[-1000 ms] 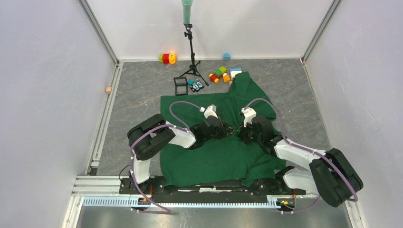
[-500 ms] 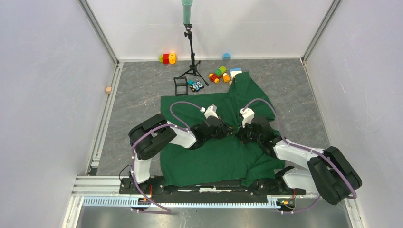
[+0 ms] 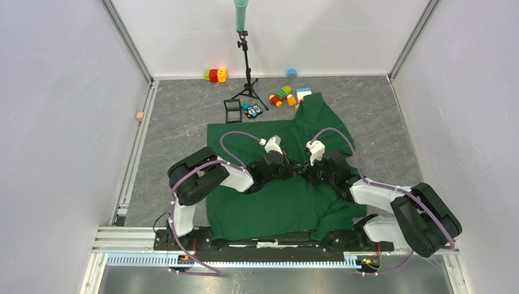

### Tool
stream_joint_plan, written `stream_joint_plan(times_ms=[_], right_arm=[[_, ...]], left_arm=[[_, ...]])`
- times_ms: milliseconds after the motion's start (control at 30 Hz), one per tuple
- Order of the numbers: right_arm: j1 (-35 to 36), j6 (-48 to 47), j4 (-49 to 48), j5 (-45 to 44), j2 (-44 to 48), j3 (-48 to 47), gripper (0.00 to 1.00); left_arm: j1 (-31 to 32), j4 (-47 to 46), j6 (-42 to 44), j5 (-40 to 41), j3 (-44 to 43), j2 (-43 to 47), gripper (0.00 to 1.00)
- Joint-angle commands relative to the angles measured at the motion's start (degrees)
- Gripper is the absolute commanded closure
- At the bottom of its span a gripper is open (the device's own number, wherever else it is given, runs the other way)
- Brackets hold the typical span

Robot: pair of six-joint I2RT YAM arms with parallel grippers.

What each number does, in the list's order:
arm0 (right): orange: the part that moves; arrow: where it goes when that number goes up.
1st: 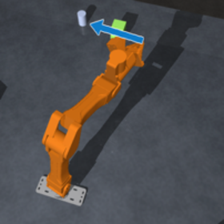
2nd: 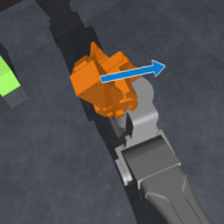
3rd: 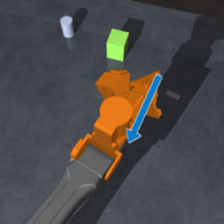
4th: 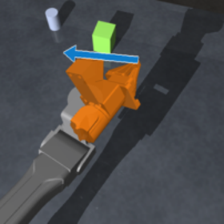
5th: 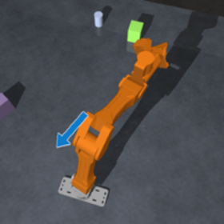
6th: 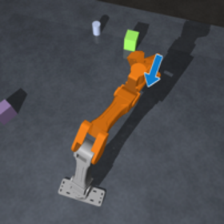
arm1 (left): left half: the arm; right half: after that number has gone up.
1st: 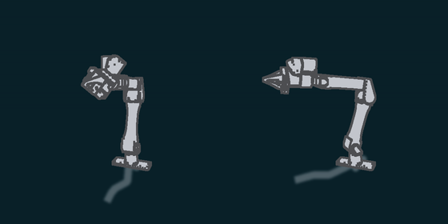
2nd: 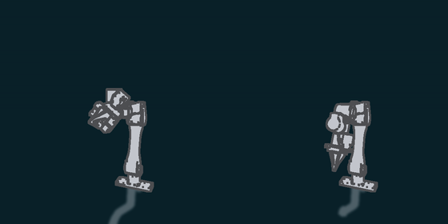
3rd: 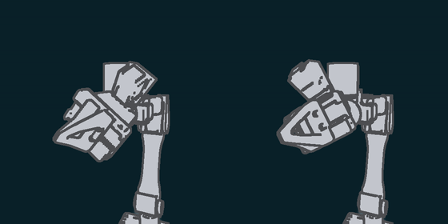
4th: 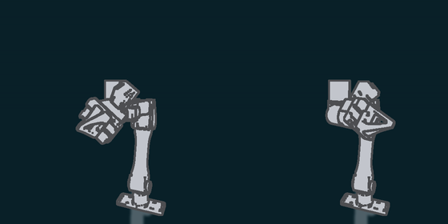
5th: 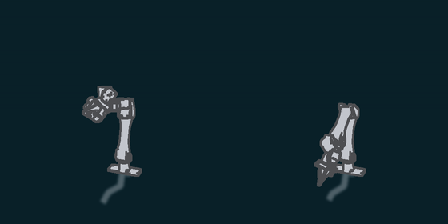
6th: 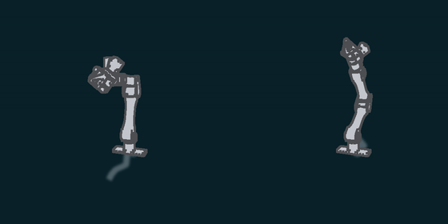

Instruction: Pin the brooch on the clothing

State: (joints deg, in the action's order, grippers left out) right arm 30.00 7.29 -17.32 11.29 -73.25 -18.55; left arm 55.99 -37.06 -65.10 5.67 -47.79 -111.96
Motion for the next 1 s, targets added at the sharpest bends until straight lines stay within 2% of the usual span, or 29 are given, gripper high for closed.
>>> stream_joint_plan(times_ms=[0, 133, 233, 333, 533, 967], right_arm=[[0.7, -3.7, 2.8, 0.1, 1.1, -1.6, 0.92], [0.7, -5.8, 7.6, -3.2, 7.7, -2.9, 0.68], [0.7, -6.6, 11.5, -7.0, 12.6, -4.4, 0.43], [0.0, -6.8, 14.4, -13.2, 15.9, -5.1, 0.29], [-4.1, -4.6, 14.7, -14.1, 19.6, -2.8, 0.2], [-8.7, 3.1, 10.0, -11.7, 14.1, 2.1, 0.2]], left_arm=[[0.7, -6.4, -0.8, -0.8, 0.4, 0.2, 0.98], [0.6, -6.1, 0.0, -1.0, 1.0, 0.7, 0.98], [0.5, -6.1, -0.2, -2.0, 0.5, 0.1, 0.98], [0.5, -6.1, -0.3, -3.1, -0.4, -0.5, 0.98], [0.5, -5.6, 0.2, -3.3, -0.1, -0.3, 0.98], [0.4, -7.0, 3.1, -6.7, -0.8, -0.7, 0.98]])
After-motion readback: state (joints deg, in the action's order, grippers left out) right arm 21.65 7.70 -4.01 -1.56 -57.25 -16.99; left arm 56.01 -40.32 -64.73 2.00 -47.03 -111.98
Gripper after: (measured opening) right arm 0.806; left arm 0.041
